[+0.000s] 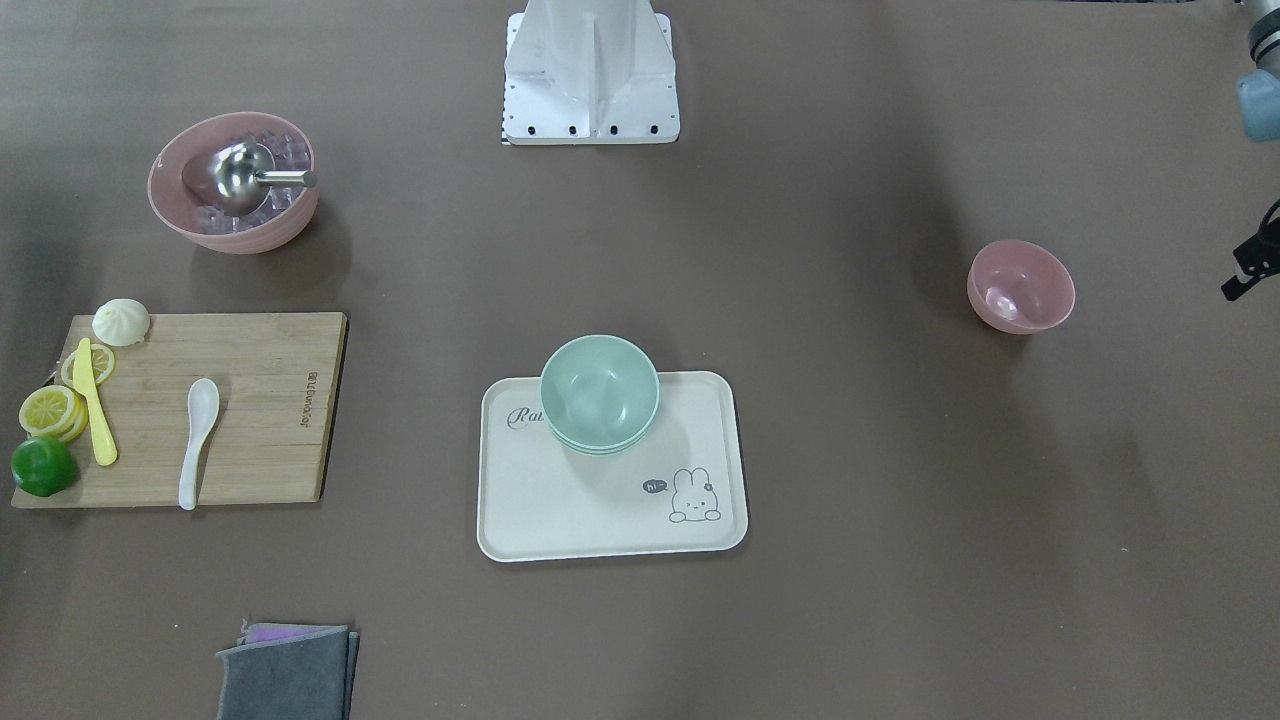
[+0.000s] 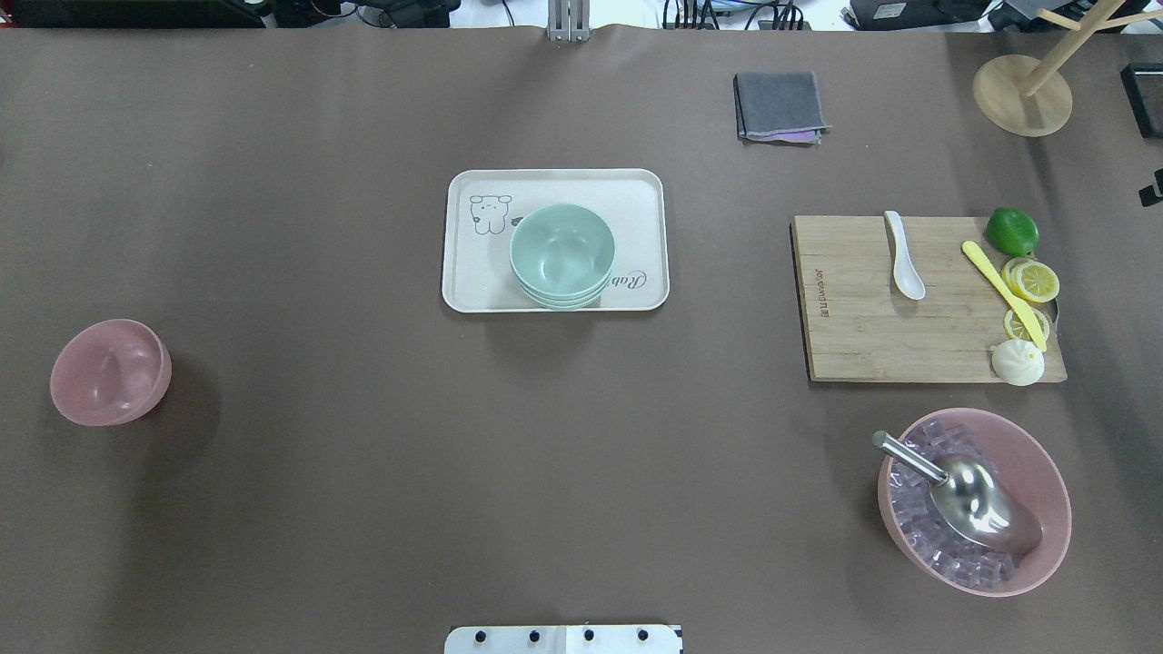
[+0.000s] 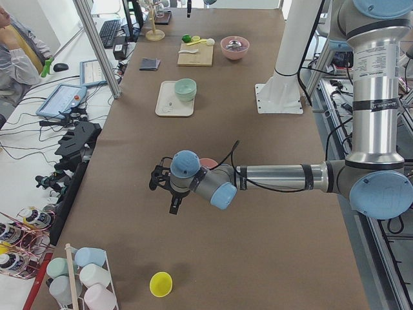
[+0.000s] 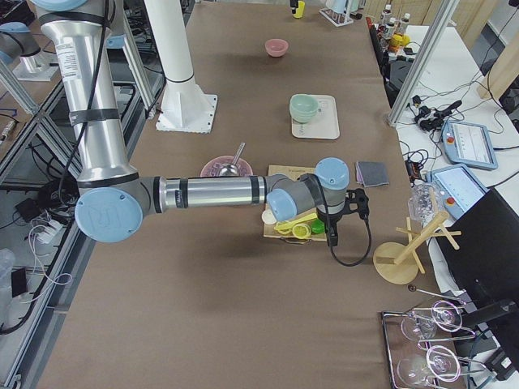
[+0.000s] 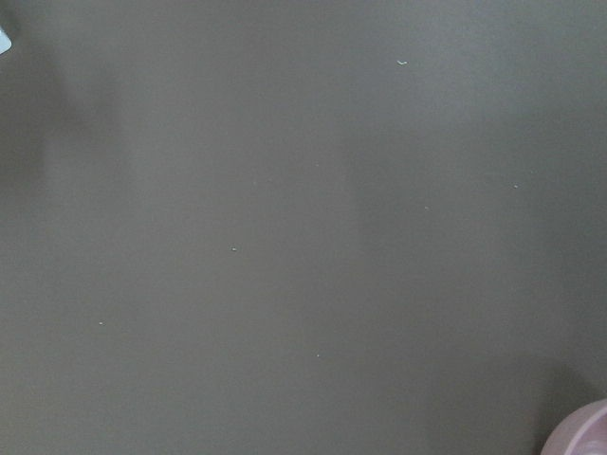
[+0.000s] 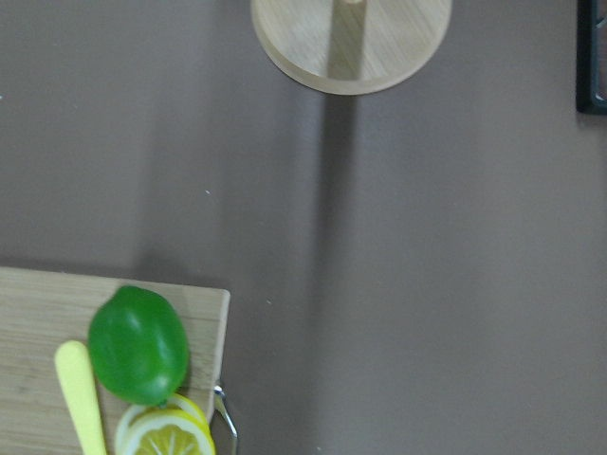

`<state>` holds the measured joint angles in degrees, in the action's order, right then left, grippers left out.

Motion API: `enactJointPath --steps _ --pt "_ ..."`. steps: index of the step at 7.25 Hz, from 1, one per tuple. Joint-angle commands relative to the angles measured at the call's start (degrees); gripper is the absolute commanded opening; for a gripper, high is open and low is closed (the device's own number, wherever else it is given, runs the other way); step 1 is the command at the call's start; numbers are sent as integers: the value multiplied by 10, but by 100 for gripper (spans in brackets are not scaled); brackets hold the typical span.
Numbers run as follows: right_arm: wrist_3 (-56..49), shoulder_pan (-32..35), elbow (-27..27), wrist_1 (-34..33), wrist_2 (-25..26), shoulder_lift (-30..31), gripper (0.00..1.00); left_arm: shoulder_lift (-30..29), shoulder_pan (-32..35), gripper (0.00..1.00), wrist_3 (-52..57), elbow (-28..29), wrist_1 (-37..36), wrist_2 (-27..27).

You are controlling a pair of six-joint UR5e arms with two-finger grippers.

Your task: Stack pink bowl on green and place spoon

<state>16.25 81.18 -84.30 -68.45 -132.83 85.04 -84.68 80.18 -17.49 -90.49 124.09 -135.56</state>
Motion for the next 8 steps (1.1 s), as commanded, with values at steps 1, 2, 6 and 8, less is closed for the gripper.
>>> enactJointPath --steps 1,2,6,8 --pt "-46 25 2 1 -1 38 100 -6 -5 98 3 -37 -26 36" --pt "-46 25 6 1 -1 36 100 -4 -6 98 3 -31 -25 36" --pt "-28 24 4 9 -1 40 100 -1 -24 98 -94 -41 5 75" --pt "-27 16 -2 10 -3 34 100 4 -26 98 -91 -33 5 65"
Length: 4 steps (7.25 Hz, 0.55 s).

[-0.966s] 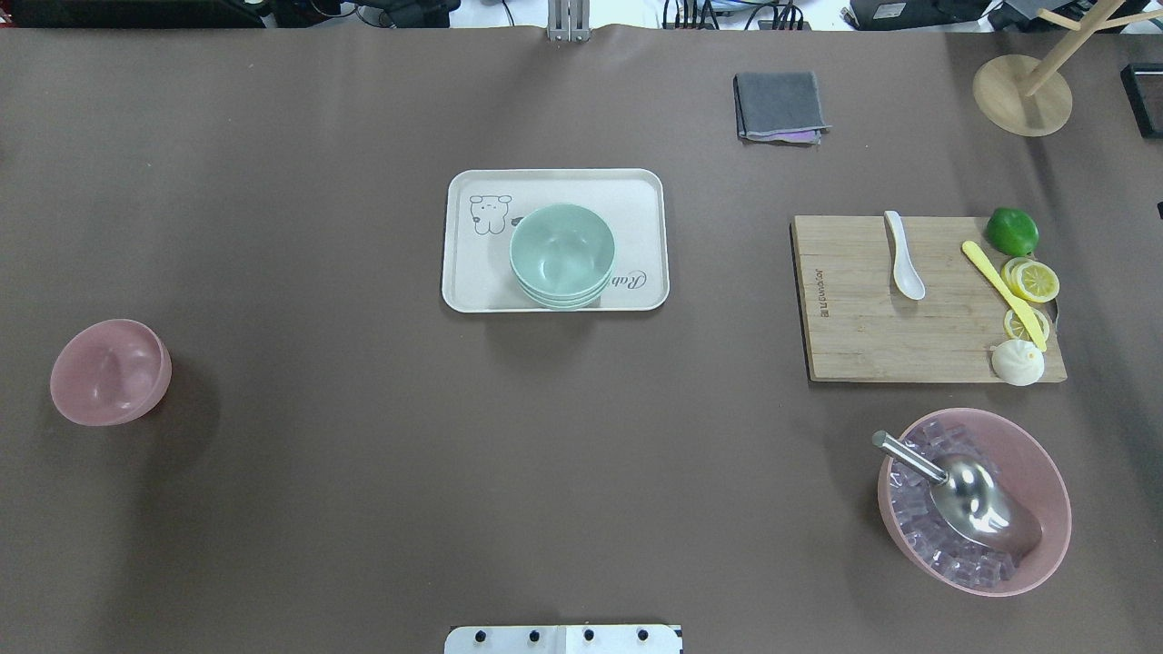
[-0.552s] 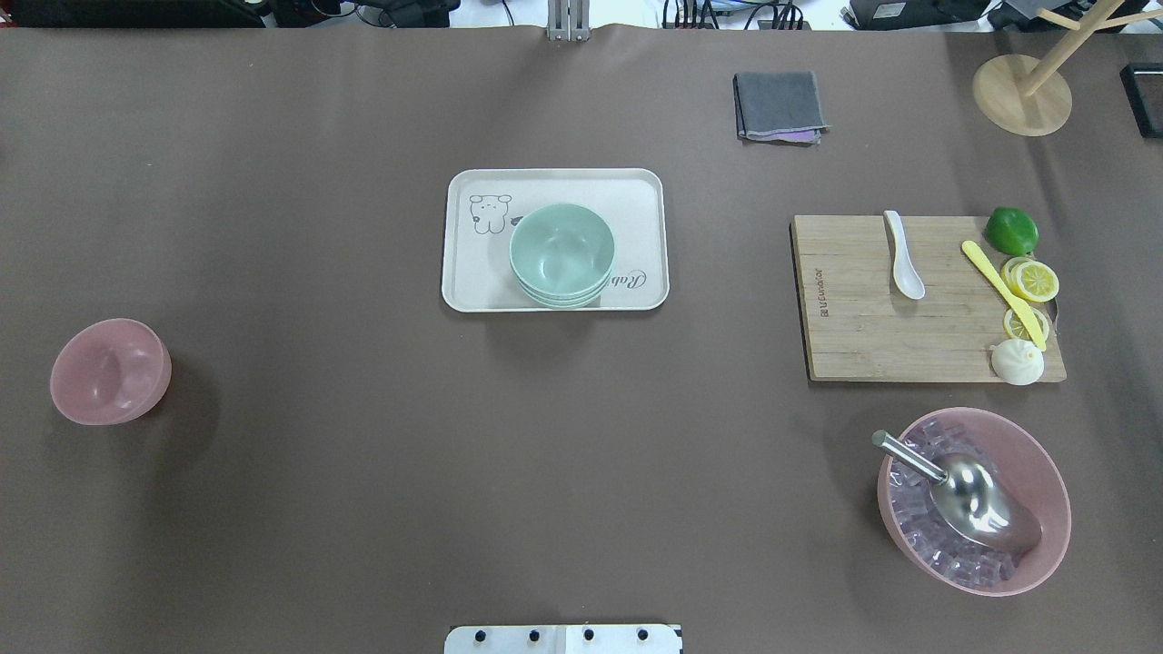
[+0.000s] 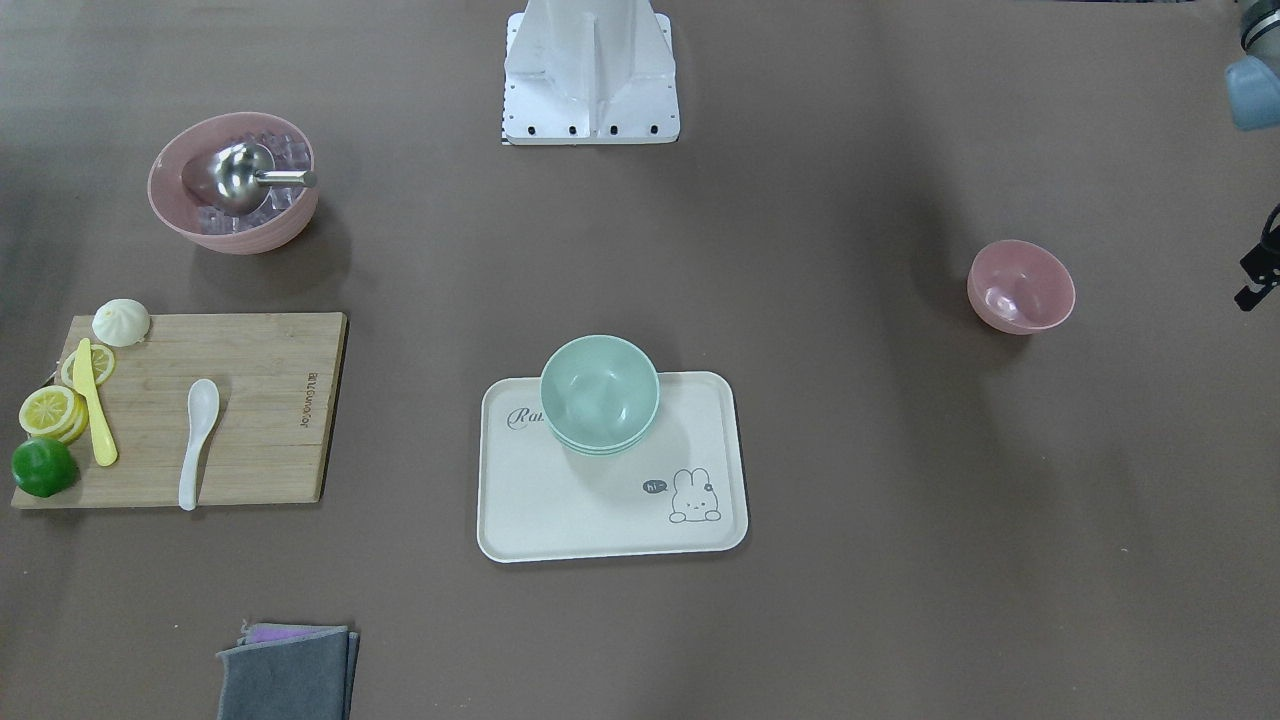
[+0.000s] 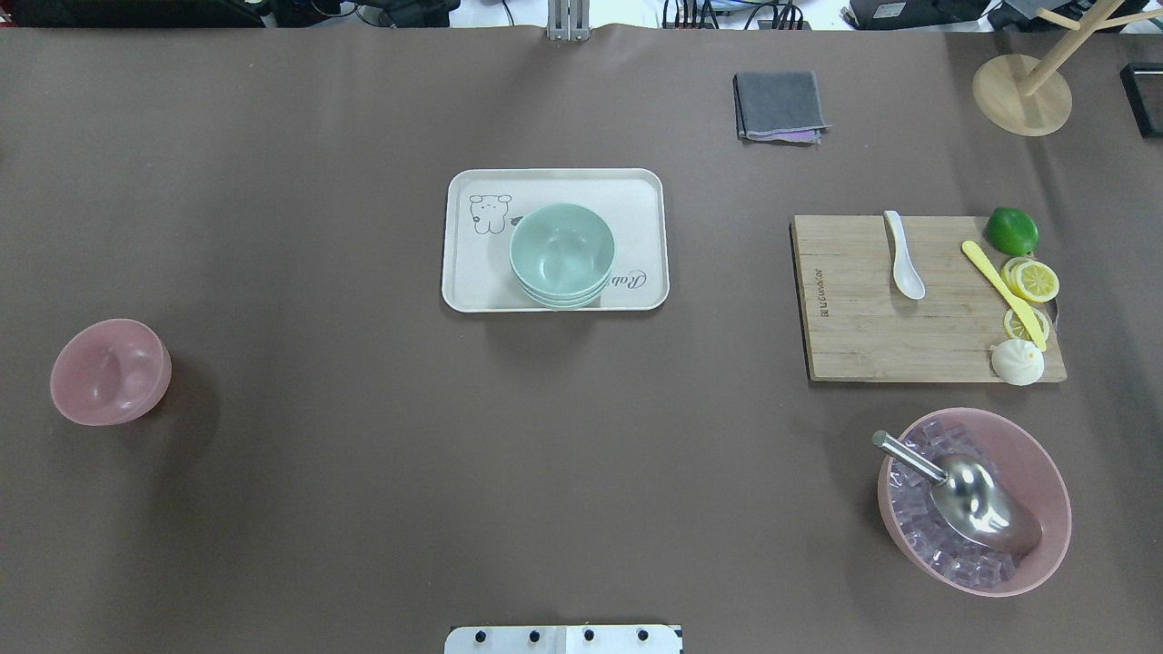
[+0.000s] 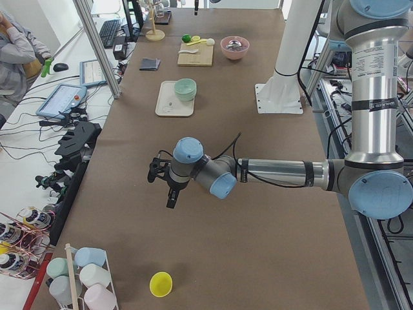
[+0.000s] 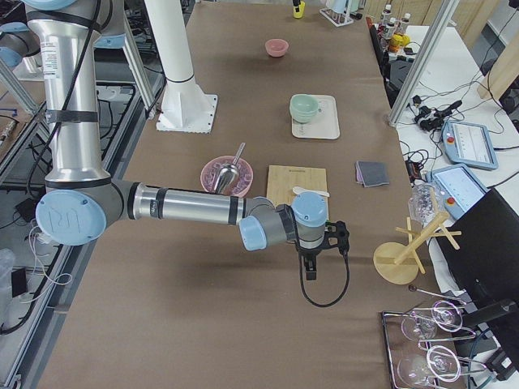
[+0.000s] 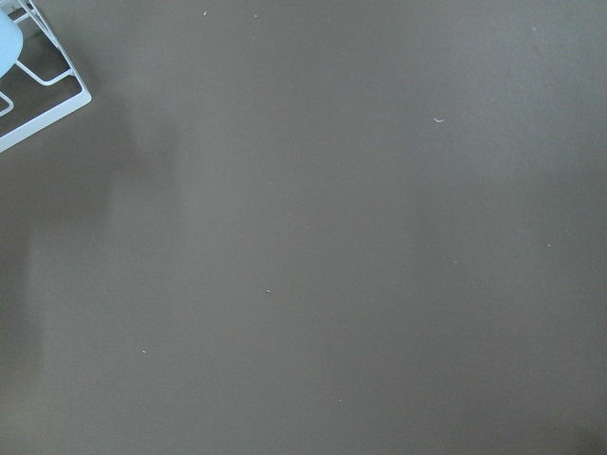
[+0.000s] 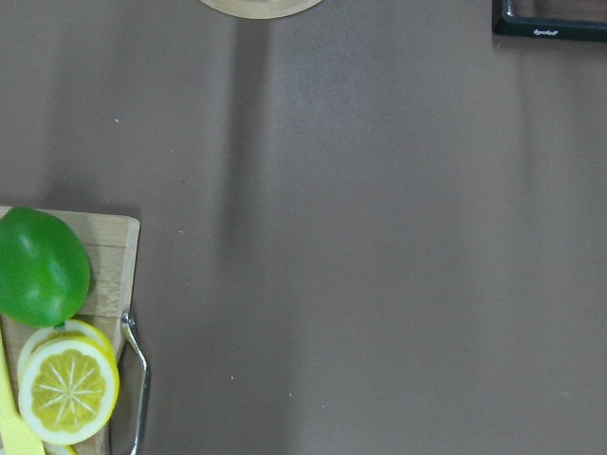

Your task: Stack pink bowl on green and place spoon

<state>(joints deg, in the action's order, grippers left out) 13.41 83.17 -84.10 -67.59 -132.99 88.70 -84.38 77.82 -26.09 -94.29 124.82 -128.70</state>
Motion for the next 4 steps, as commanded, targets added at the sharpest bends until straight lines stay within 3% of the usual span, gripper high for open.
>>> enactJointPath --steps 1,2,3,4 --pt "1 -13 -5 1 0 -10 100 14 -6 98 0 18 3 -5" --pt "0 -20 -5 1 0 -12 100 9 -7 98 -8 0 -31 -4" --pt "1 -24 -5 1 0 -12 100 3 -7 98 -5 -20 -117 -2" --pt "19 -39 -5 1 0 -12 100 8 -7 98 -2 -27 -120 -6"
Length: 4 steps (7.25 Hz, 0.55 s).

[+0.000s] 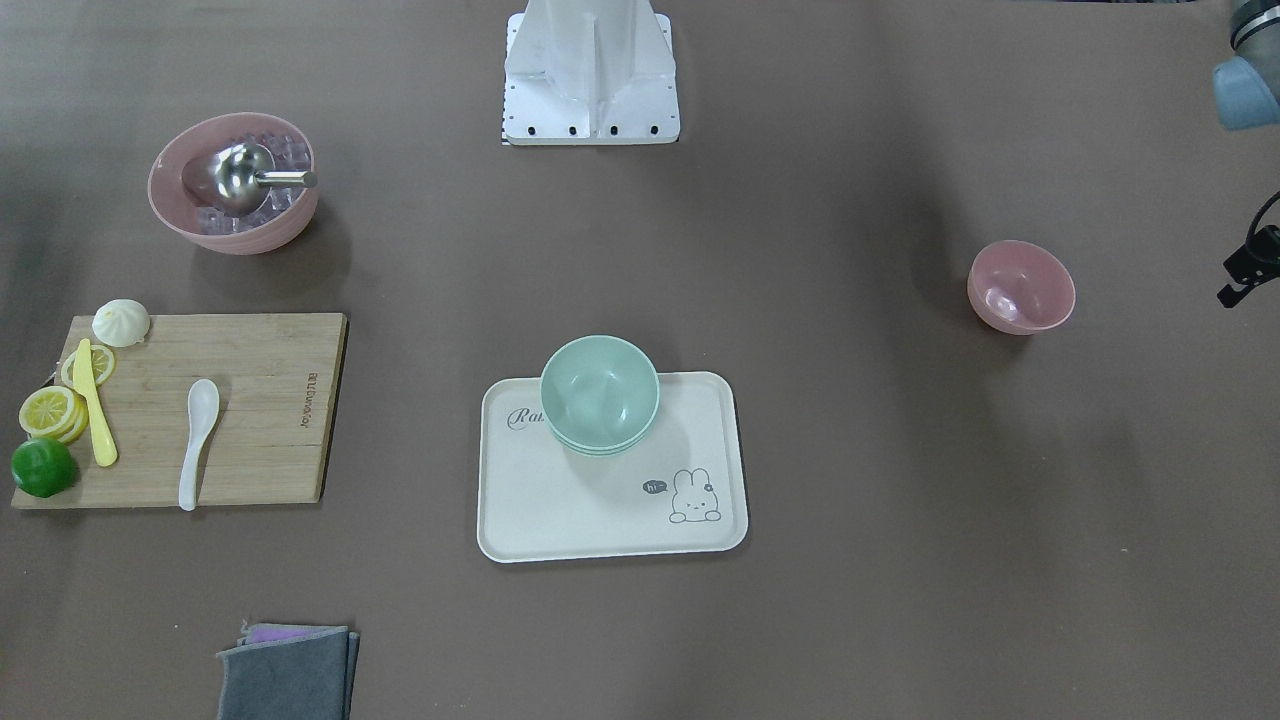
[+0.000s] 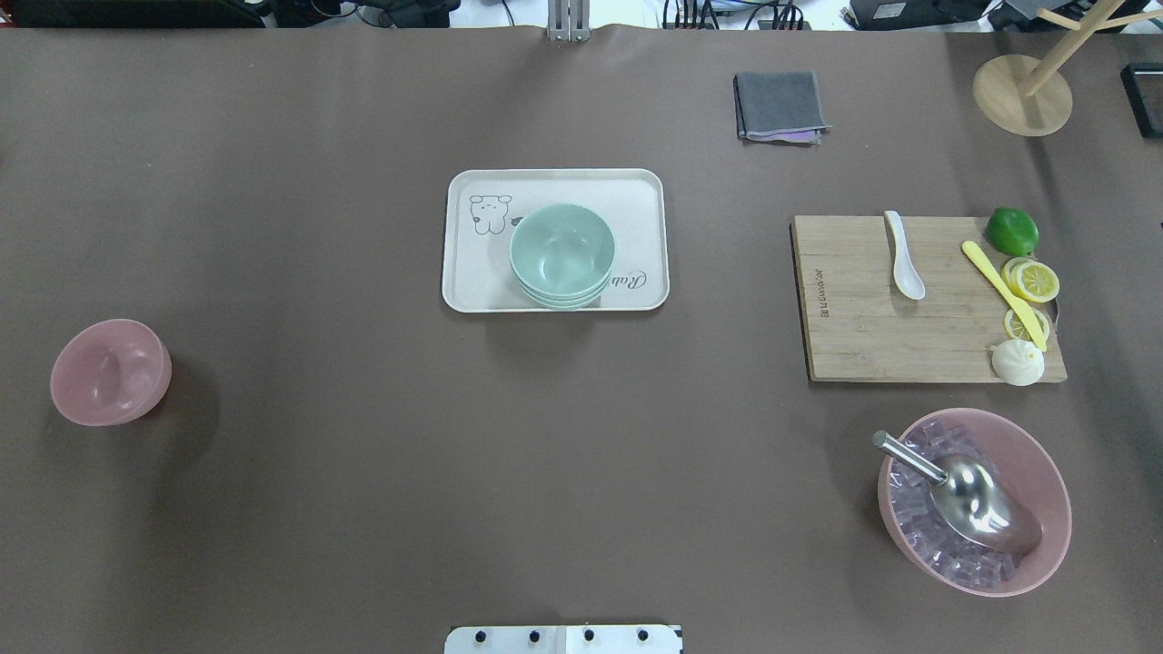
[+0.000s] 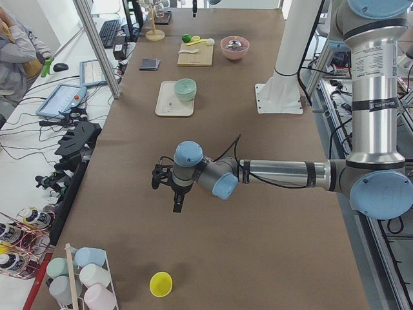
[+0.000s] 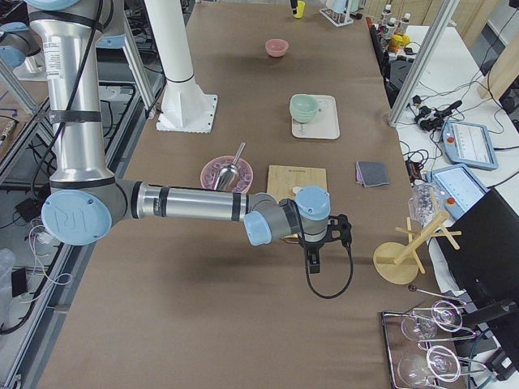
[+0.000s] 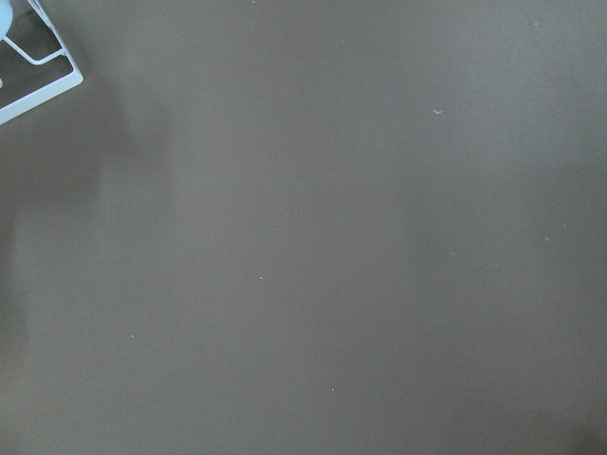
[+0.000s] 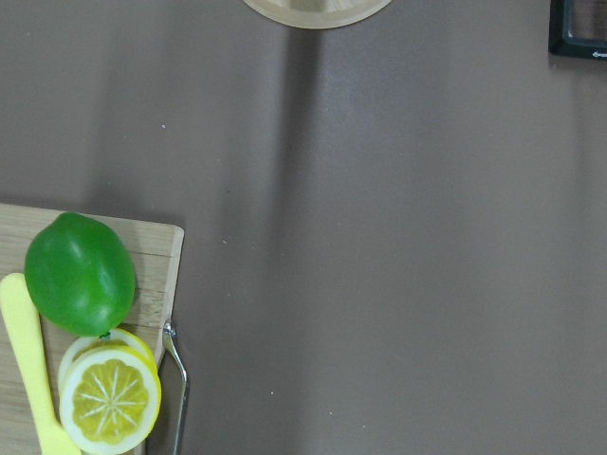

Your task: Stack pink bowl on green and place spoon

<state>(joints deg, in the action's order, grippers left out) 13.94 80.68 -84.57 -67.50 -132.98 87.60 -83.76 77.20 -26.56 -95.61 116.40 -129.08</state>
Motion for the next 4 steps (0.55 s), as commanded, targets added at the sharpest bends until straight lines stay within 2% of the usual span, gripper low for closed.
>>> enactJointPath --steps 1,4 --pt "58 -35 -15 -1 4 -1 100 2 -2 98 3 -9 -37 -10" --pt "64 -70 -52 -5 -4 6 100 -7 -11 97 -5 -3 -38 -57"
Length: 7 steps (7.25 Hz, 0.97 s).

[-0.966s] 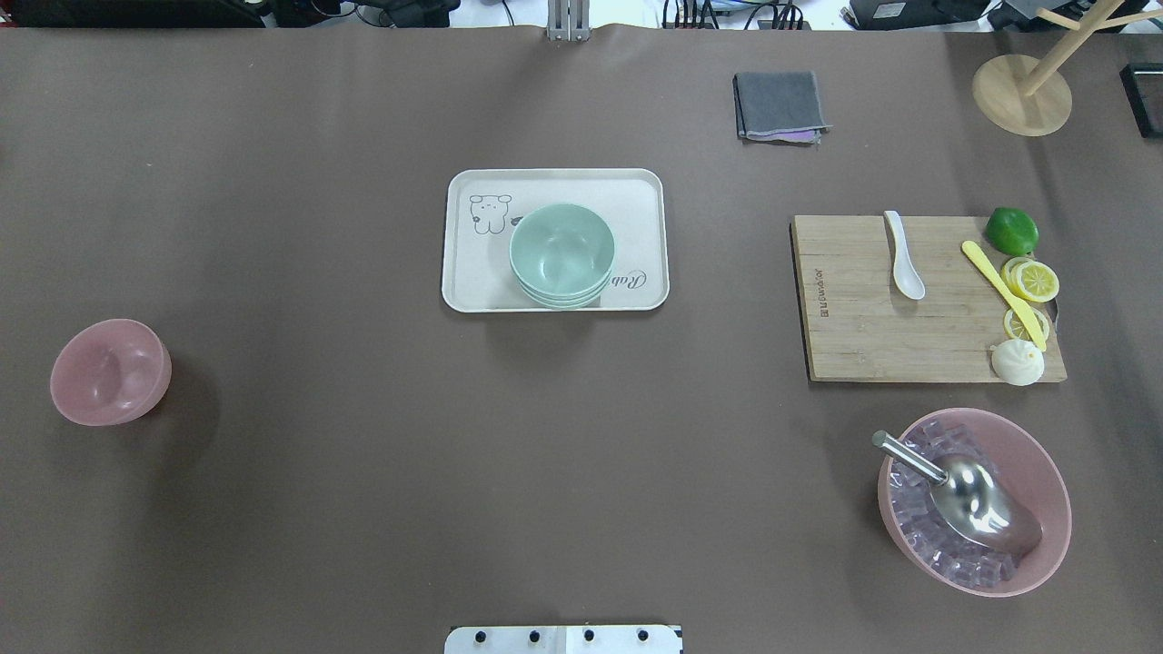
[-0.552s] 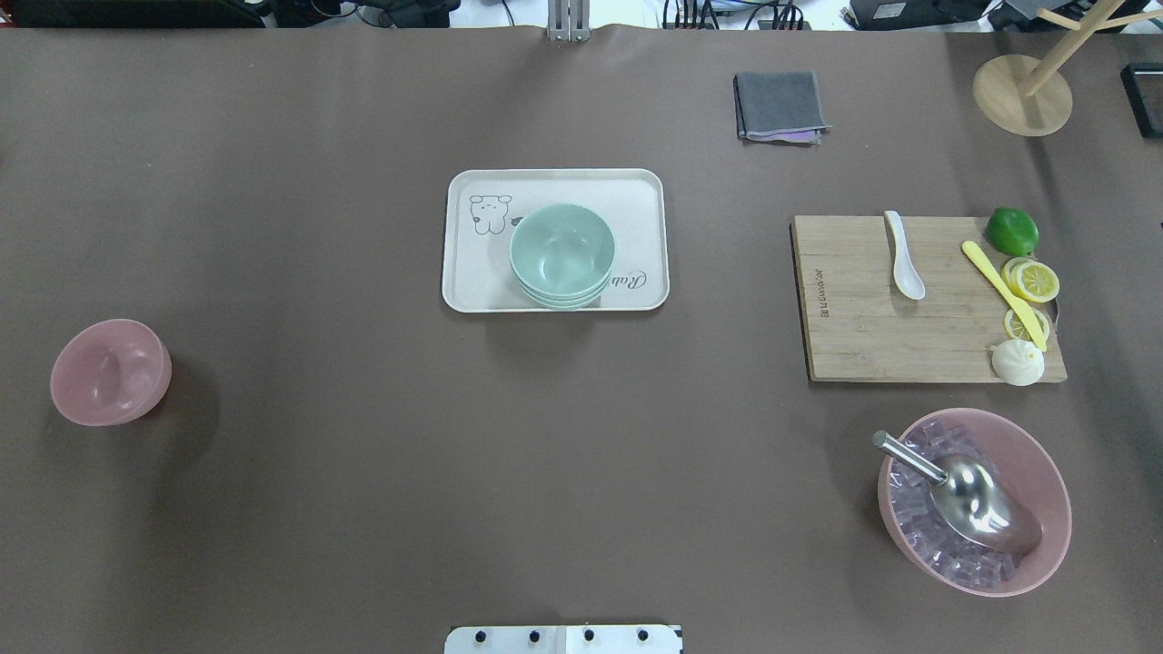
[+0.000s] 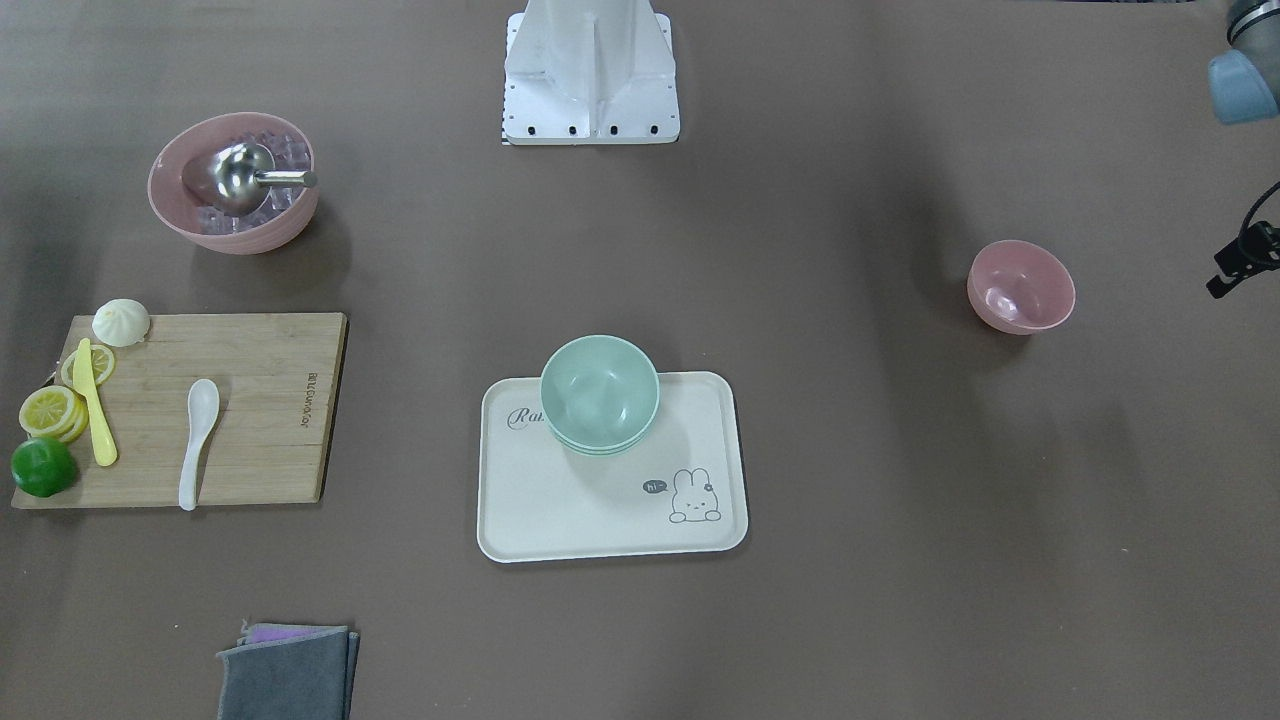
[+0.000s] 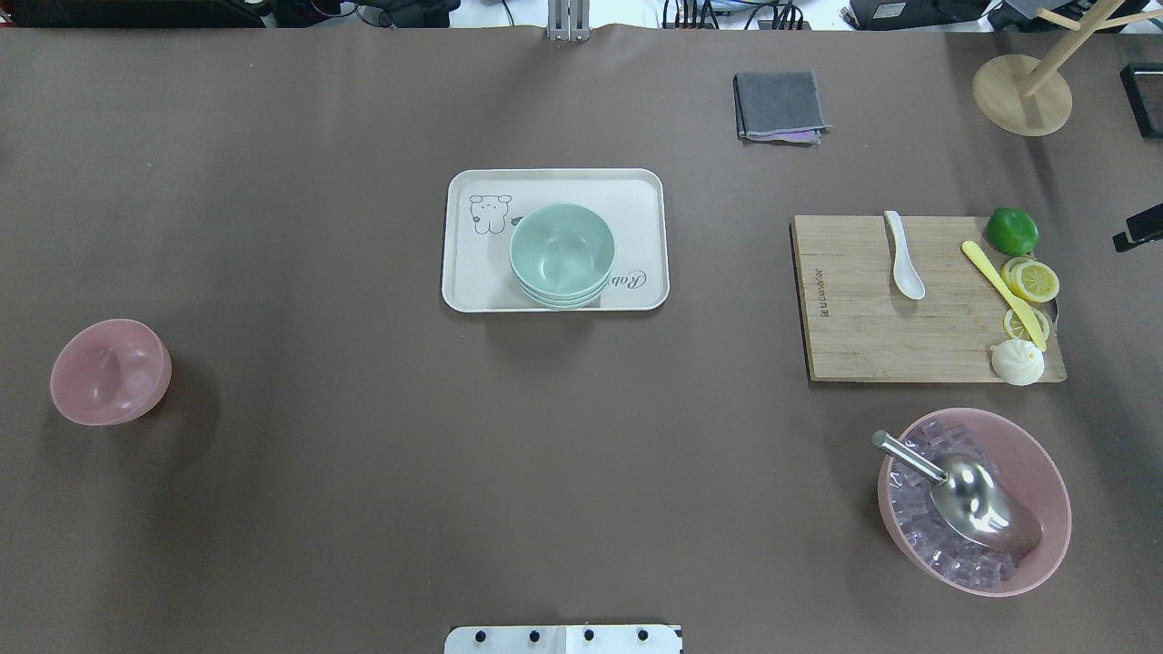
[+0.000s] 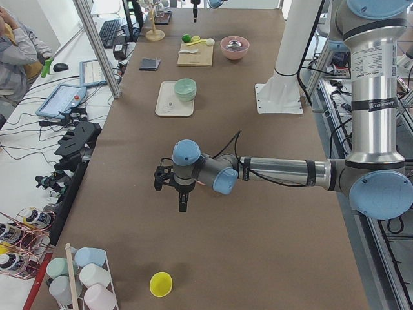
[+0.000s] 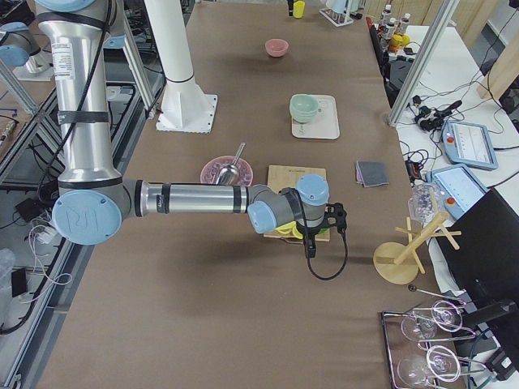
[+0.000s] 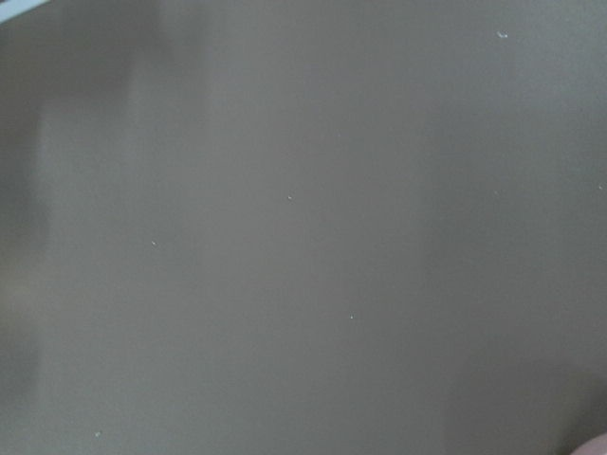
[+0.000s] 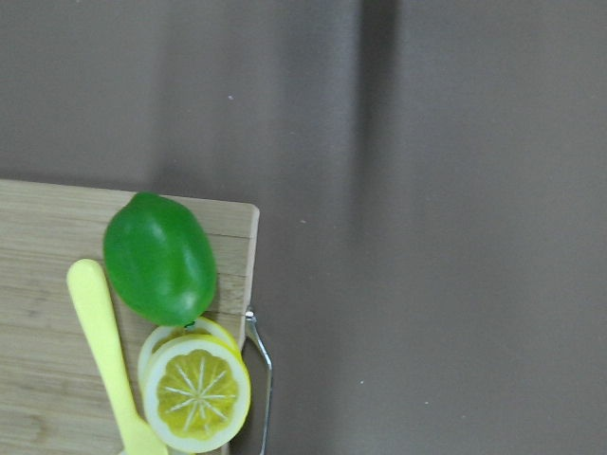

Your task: Stack pink bowl on green and place spoon

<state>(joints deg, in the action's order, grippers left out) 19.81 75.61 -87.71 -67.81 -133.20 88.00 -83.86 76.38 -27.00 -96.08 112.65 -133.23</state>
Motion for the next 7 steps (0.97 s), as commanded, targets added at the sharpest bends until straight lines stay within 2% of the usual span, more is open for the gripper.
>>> enactJointPath --steps 1,2,3,5,7 --pt "21 -27 -24 -2 -2 2 100 -7 -23 93 -2 1 0 -16" --pt "77 -55 -32 0 0 -9 100 -15 -39 91 -13 5 0 -9" --pt "151 -93 -37 2 4 -33 100 -26 -45 96 -15 15 -1 -10" --pt "192 -128 -35 1 8 -74 100 -38 -70 95 -16 31 -1 -16" --pt "255 -163 -30 -2 14 -113 100 -41 -139 93 -19 29 6 -16"
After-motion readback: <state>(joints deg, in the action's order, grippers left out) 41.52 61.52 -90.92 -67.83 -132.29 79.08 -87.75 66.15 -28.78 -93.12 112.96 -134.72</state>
